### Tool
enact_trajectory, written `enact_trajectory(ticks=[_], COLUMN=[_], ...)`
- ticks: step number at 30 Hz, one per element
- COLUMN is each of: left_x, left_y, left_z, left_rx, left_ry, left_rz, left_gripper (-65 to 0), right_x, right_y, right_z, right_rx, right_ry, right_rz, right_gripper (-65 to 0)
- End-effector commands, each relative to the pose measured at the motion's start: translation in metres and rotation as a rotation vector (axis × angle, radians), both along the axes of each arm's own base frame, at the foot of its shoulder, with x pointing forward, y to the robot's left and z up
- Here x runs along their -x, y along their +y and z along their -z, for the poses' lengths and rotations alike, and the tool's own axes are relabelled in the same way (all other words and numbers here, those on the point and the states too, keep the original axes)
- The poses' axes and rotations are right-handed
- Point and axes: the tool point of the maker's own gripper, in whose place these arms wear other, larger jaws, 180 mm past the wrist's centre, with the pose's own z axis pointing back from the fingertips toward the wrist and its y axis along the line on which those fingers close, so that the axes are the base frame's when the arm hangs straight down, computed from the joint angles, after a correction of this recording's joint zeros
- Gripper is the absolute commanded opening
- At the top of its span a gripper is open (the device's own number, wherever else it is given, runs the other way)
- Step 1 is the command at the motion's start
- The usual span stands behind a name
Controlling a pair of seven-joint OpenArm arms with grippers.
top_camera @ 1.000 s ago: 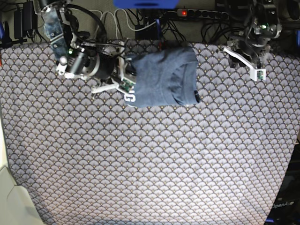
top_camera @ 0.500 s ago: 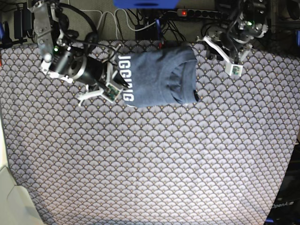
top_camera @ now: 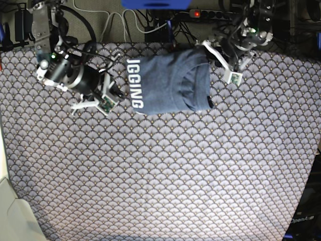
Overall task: Fold the T-shirt properly
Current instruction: 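Grasp the bundle edges with both grippers and pull it toward the table center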
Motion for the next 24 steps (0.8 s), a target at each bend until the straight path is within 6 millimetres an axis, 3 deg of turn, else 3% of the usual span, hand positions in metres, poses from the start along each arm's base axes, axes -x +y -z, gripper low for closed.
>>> enact_trajectory(ticks=[1, 7, 11, 17, 20, 24], left_x=[0.0, -0.016, -0.037, -0.076, -0.1, -0.139], left_y=[-0.003, -0.015, -0.005, 0.004, -0.009, -0.022], left_z=[0.003, 0.008, 0.003, 0.018, 0.021, 0.018], left_rx=[0.005, 0.025, 0.029, 0.046, 0.085, 0.135], left_ry=[0.015, 0.008, -0.026, -0.02, -0.028, -0.081], left_rz=[0.011, 0.012, -0.045, -0.109, -0.133, -0.165], left_gripper=[-46.0, -46.0, -46.0, -46.0, -46.0, -46.0], right_x=[-0.001, 0.003, 0.004, 0.0, -0.002, -0.023], right_y=[0.003, 0.001, 0.0, -0.001, -0.004, -0.021], right_z=[-0.007, 0.001, 0.004, 0.002, 0.005, 0.025], right_rx=[-0.023, -0.019, -0.018, -0.013, -0.009, 0.082], right_ry=[-0.023, 0.004, 0.014, 0.005, 0.008, 0.023], right_rz=[-0.009, -0.006, -0.002, -0.002, 0.004, 0.041], right_gripper=[-65.0, -65.0, -65.0, -65.0, -65.0, -65.0])
